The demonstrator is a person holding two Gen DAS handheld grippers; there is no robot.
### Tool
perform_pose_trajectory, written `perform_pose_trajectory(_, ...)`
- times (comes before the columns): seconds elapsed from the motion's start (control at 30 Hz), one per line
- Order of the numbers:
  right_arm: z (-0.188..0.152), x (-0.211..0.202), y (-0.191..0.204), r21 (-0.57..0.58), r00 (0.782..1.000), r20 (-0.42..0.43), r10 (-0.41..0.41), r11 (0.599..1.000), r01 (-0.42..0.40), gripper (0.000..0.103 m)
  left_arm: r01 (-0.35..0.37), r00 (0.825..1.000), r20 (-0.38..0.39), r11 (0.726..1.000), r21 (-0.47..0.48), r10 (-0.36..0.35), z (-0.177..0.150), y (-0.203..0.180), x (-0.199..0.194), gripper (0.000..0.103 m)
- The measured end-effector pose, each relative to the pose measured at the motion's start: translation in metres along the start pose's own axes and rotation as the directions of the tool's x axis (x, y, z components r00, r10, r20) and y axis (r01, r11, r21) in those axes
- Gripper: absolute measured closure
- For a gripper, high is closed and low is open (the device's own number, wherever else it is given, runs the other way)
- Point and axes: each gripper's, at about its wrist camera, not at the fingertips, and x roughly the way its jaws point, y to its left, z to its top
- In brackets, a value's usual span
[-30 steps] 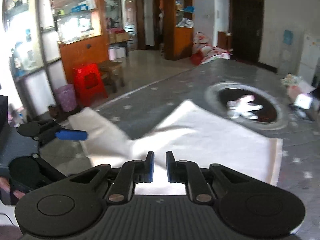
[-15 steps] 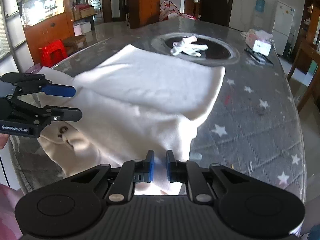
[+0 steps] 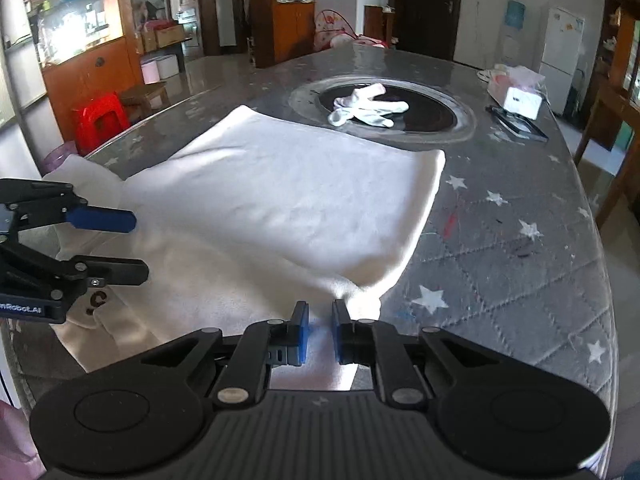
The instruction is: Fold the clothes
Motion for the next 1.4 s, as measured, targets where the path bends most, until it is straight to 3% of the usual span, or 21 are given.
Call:
perform_pose_trajectory(0.43,0.004,-0.006,0.013,-0.047,1.000,-0.009,-0.019,0.999,0.018,0.091,-0.059,0.997,0.047,0.996,-0.071,0.062,-0.003,0.020,-0.025,0.046)
perform_pose_trajectory(0.67,0.018,-0.009,0.049,-0.126,0.996,0.013,0.091,0.988,-0.089,0.090,-0.125,0.986,0.088,0.980,-0.153,0.139,-0.005,0.044,-0.051,0.044)
perform_pose_trajectory(0.9,0.012,0.010,0.073,-0.172,0.991,-0.040,0.131,0.976,-0.136,0.088,-0.186,0.971,0.108,0.955,-0.231,0.215,-0.010,0.068,-0.072,0.041)
perform_pose_trajectory(1.4,0.008,0.007,0.065,-0.145,0.992,-0.042,0.119,0.982,-0.124,0.082,-0.315,0.926,0.083,0.875,-0.369,0.368,-0.030,0.115,-0.096,0.038)
